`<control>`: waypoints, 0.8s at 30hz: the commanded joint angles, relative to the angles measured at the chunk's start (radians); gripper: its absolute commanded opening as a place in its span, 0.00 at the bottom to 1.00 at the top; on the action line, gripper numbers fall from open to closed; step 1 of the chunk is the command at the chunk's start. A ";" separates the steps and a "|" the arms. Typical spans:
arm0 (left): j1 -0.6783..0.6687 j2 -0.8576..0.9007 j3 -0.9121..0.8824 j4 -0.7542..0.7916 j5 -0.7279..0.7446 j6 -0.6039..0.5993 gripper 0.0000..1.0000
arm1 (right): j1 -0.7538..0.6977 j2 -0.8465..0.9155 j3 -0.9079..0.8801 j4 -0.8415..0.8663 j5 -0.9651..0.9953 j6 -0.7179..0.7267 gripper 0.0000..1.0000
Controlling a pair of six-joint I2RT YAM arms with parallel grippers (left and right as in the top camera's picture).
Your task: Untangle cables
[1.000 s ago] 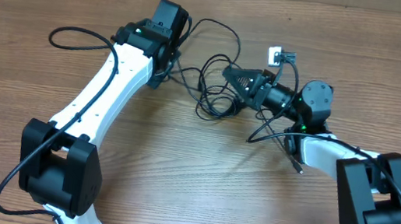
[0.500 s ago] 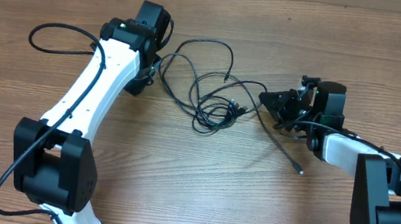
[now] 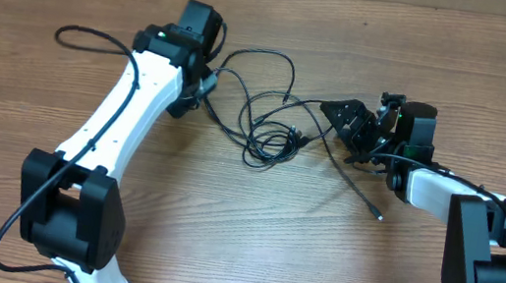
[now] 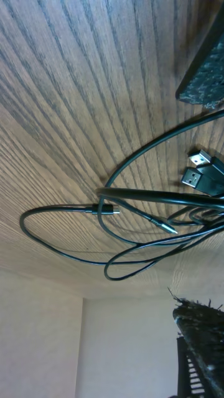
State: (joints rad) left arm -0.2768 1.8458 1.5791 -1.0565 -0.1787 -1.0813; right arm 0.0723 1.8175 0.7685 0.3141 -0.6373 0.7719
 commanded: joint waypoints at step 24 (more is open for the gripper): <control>-0.323 0.278 -0.006 0.051 0.106 1.463 1.00 | -0.081 -0.005 0.005 -0.043 0.060 -0.048 1.00</control>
State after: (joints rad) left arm -0.5842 2.0922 1.5772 -1.0157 -0.0647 0.2356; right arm -0.0017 1.8175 0.7685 0.2687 -0.5858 0.7364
